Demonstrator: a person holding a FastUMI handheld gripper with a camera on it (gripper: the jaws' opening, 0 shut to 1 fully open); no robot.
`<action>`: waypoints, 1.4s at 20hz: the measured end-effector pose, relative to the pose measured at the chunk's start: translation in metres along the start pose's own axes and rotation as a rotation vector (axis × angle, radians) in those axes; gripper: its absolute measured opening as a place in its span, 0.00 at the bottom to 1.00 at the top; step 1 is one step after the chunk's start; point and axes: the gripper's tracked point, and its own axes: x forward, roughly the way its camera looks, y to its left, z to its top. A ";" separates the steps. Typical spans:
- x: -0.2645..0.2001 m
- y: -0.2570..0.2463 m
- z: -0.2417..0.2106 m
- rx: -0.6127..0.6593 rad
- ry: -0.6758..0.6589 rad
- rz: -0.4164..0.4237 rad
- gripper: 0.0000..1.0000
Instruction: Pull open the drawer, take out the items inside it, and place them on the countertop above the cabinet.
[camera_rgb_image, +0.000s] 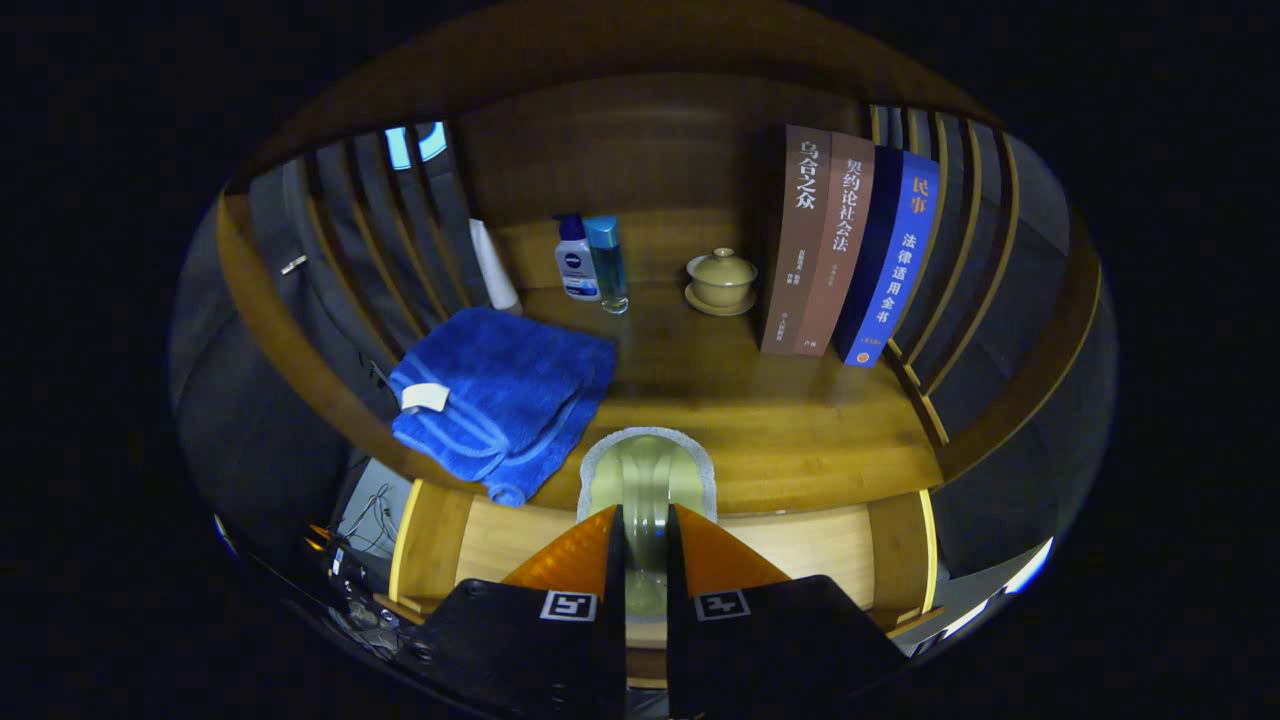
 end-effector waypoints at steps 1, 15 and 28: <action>0.009 -0.002 0.005 0.003 0.009 -0.012 0.21; 0.105 -0.035 0.043 -0.003 0.128 -0.120 0.21; 0.100 -0.024 0.060 0.003 0.008 -0.104 0.81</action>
